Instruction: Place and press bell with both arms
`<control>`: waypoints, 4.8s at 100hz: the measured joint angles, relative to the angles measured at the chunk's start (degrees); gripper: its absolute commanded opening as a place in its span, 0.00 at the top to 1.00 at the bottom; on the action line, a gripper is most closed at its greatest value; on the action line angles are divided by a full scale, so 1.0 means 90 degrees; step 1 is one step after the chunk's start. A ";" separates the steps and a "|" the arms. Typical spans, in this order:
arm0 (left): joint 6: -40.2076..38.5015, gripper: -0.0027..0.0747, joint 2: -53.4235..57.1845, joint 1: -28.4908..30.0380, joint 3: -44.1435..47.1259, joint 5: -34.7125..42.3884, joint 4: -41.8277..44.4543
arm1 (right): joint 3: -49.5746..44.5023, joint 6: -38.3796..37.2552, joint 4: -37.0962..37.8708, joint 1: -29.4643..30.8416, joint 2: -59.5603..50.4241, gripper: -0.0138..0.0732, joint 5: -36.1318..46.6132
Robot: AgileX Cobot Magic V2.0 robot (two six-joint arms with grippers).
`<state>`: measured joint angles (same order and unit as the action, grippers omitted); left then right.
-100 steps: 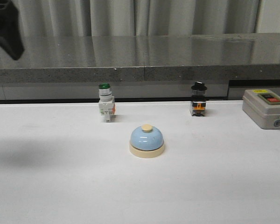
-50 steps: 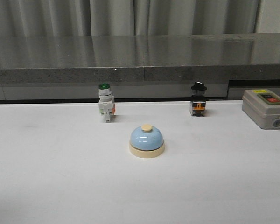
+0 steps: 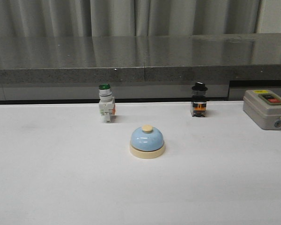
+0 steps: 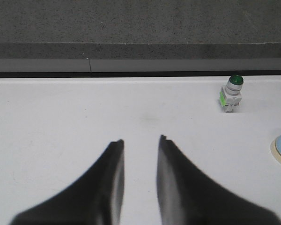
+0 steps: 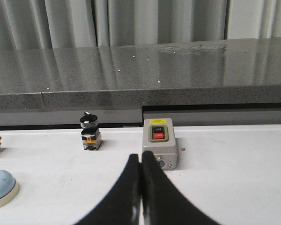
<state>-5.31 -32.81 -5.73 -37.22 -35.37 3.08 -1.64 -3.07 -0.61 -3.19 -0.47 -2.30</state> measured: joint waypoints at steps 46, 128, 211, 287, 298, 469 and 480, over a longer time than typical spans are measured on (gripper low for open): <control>-0.0004 0.99 0.0000 0.0000 0.0013 -0.0010 0.0004 | 0.0000 0.0000 0.0000 0.0000 0.0000 0.91 0.0000; -0.0014 0.99 0.2428 0.0237 0.3112 0.2945 0.0383 | 0.0000 0.0000 0.0000 0.0000 0.0000 0.91 0.0000; -0.0014 0.99 0.3673 0.0327 0.4136 0.3613 0.0206 | 0.0000 0.0000 0.0000 0.0000 0.0000 0.91 0.0000; -0.0014 0.99 0.3673 0.0327 0.4136 0.3623 0.0196 | 0.0000 0.0000 0.0000 0.0000 0.0000 0.91 0.0003; -0.0014 0.99 0.3673 0.0327 0.4136 0.3623 0.0196 | 0.0000 0.0000 0.0000 0.0000 0.0000 0.91 0.0165; -0.0014 0.99 0.3673 0.0327 0.4136 0.3637 0.0182 | 0.7173 0.0147 -0.1076 -0.2155 0.9808 0.91 -0.3682; -0.0014 0.99 0.3673 0.0327 0.4136 0.3640 0.0182 | 0.7589 0.0151 -0.1076 -0.2463 1.0397 0.91 -0.3645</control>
<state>-5.44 0.24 -2.79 0.01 -2.61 4.72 66.66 -1.71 -10.30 -25.36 93.11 -35.10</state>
